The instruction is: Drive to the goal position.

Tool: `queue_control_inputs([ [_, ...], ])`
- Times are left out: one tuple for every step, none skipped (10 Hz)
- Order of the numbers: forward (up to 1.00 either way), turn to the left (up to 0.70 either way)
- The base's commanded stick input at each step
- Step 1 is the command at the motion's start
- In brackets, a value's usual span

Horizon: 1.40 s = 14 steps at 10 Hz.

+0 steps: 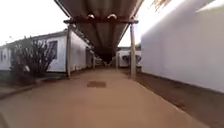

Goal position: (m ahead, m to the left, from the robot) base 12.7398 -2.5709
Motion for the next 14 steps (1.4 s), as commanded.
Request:
queue_control_inputs([
  [0.70,0.00],
  [0.70,0.00],
  [0.70,0.00],
  [0.70,0.00],
  [0.70,0.00],
  [0.70,0.00],
  [0.70,0.00],
  [0.70,0.00],
  [0.70,0.00],
  [0.70,0.00],
  [0.70,0.31],
  [0.70,0.00],
  [0.70,0.00],
  [0.70,0.00],
])
